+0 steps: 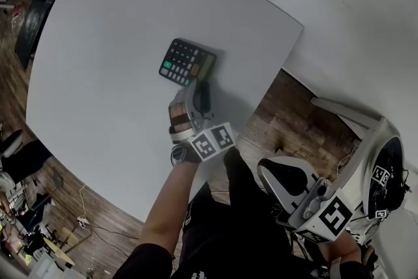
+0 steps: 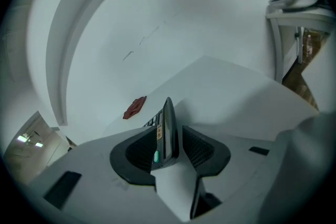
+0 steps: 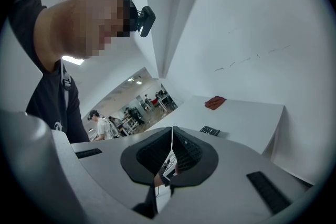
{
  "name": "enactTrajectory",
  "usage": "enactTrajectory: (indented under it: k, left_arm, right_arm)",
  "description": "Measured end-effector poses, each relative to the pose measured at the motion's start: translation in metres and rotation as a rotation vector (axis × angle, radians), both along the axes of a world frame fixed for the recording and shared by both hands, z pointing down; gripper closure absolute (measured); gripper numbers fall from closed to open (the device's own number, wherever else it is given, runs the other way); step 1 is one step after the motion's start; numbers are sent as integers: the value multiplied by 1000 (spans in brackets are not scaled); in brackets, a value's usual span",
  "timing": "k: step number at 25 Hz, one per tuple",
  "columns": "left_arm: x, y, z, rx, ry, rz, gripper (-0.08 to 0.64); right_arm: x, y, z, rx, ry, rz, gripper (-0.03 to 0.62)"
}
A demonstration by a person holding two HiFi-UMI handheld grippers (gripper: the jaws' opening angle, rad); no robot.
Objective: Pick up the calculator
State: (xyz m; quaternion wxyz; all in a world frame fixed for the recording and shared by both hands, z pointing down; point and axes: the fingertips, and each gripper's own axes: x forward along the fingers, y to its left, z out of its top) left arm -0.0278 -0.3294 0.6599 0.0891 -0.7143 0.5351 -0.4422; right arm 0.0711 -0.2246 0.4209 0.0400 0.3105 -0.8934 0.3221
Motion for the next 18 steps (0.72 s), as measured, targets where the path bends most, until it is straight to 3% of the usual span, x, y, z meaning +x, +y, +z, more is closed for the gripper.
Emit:
enactTrajectory:
  k: [11,13,18]
  left_arm:
    - [-5,-8,3,70,-135,-28,456]
    - [-6,-7,6,70,-147,-35,504]
    - [-12,-7,2,76,-130,-47,512]
  right_arm:
    - [9,3,7,-55,-2,4,577]
    - [12,7,11,-70,12,2,577]
    - [13,9,11,-69,17,2,577]
